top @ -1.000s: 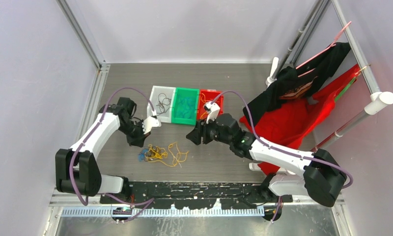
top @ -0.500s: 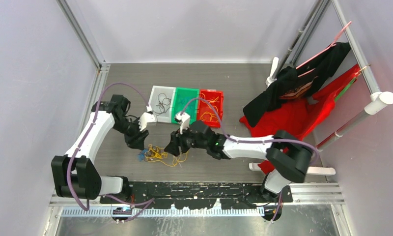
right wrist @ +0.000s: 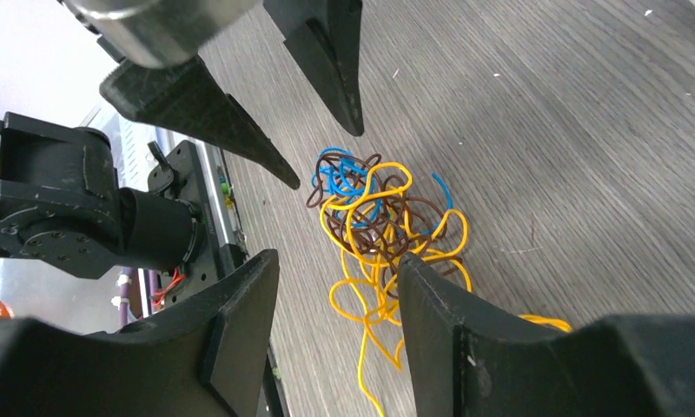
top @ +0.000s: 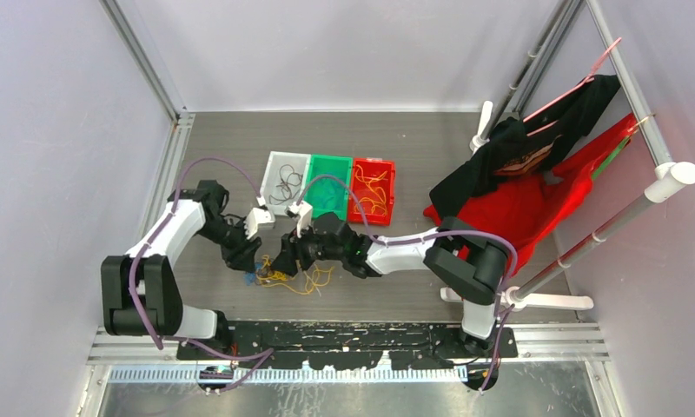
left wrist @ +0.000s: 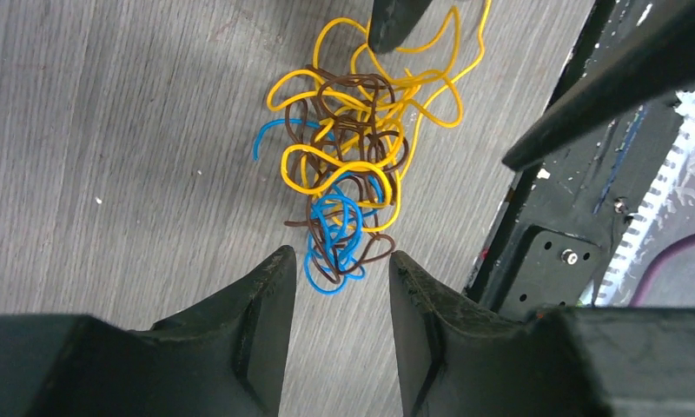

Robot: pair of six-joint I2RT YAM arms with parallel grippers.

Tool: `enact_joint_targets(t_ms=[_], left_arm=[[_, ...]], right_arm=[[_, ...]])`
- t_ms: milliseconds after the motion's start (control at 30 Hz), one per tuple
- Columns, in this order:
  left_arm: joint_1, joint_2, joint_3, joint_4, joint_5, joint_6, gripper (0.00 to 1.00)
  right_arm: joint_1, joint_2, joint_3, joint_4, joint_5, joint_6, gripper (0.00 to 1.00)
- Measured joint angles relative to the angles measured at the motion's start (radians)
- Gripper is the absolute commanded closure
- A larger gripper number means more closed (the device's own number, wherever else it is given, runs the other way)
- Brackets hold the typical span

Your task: Untangle the cables

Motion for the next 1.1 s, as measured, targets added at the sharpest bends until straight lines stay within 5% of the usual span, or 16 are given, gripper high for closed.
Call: enact_joint_targets(t_ms=[167, 333, 467, 633, 1100], left_arm=[[0.000, 0.012, -0.043, 0.068, -0.004, -0.003, 0.61], [0.000, 0.011, -0.087, 0.134, -0.006, -0.024, 0.79], [0.000, 0.006, -0.089, 0.157, 0.000, -0.030, 0.93], [0.000, -0.014, -0.079, 0.140, 0.001, -0.029, 0.95], [0.017, -0.077, 0.103, 0.068, -0.074, -0.057, 0.97]], right_arm=[[0.014, 0.062, 0.022, 0.015, 0.003, 0.012, 0.46], [0.029, 0.106, 0.024, 0.038, 0.013, 0.029, 0.53], [0.030, 0.135, 0.024, 0.060, 0.034, 0.049, 0.77], [0.030, 0.136, 0.024, 0.083, 0.074, 0.064, 0.99], [0.030, -0.029, -0.144, 0.047, 0.328, 0.068, 0.99]])
